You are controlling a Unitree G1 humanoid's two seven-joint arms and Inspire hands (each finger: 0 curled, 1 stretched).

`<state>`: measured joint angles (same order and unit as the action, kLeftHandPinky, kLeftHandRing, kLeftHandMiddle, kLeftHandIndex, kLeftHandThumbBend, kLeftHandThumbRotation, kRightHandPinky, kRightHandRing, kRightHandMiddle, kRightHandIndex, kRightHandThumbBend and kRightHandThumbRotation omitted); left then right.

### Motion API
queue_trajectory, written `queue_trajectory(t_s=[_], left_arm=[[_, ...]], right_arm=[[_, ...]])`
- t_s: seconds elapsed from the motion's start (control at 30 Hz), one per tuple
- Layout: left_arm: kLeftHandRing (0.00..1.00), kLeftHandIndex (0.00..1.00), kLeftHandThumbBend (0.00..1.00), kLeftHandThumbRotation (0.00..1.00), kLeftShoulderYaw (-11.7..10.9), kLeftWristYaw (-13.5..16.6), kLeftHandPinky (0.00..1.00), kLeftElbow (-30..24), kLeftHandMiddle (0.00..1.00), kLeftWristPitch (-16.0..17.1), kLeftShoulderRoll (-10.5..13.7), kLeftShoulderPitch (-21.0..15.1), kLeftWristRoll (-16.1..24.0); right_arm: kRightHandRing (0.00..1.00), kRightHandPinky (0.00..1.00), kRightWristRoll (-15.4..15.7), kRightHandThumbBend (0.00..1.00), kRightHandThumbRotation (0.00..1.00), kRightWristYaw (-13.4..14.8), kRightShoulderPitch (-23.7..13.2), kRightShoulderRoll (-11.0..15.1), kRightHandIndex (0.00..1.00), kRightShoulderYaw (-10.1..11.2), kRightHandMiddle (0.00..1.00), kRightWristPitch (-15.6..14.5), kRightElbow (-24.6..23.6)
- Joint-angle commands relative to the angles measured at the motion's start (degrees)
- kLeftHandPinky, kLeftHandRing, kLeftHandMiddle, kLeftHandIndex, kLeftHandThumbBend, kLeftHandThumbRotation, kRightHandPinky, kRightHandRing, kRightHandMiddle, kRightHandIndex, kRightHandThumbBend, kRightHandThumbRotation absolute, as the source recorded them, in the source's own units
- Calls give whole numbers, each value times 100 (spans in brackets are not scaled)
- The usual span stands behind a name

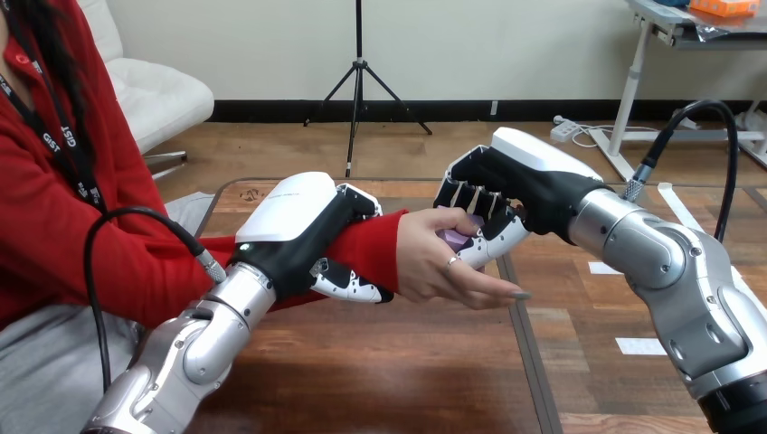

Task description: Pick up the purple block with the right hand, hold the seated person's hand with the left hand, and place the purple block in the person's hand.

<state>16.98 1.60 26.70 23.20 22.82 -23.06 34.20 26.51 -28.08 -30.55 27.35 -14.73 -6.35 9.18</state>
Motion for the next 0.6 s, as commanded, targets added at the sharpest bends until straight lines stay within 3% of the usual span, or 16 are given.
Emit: queue_trajectory(t_s=[0.0, 0.17, 0.2, 0.57], left_arm=[[42, 48, 78, 19, -577, 419, 35, -519, 47, 194, 284, -1349, -77], [47, 53, 83, 32, -536, 457, 39, -565, 52, 211, 328, -1280, 14], [49, 55, 85, 36, -534, 454, 41, -582, 54, 202, 330, -1261, 17], [57, 61, 95, 52, -517, 368, 47, -779, 61, 184, 363, -1054, -42]], right_arm=[[52, 46, -237, 71, 14, -51, -260, 302, 54, 498, 55, -89, -529], [54, 48, -252, 72, 28, -17, -246, 325, 57, 520, 57, -87, -518], [54, 48, -261, 72, 35, -8, -242, 331, 57, 522, 58, -84, -516], [57, 50, -443, 72, 63, -63, -202, 446, 61, 576, 60, -16, -493]])
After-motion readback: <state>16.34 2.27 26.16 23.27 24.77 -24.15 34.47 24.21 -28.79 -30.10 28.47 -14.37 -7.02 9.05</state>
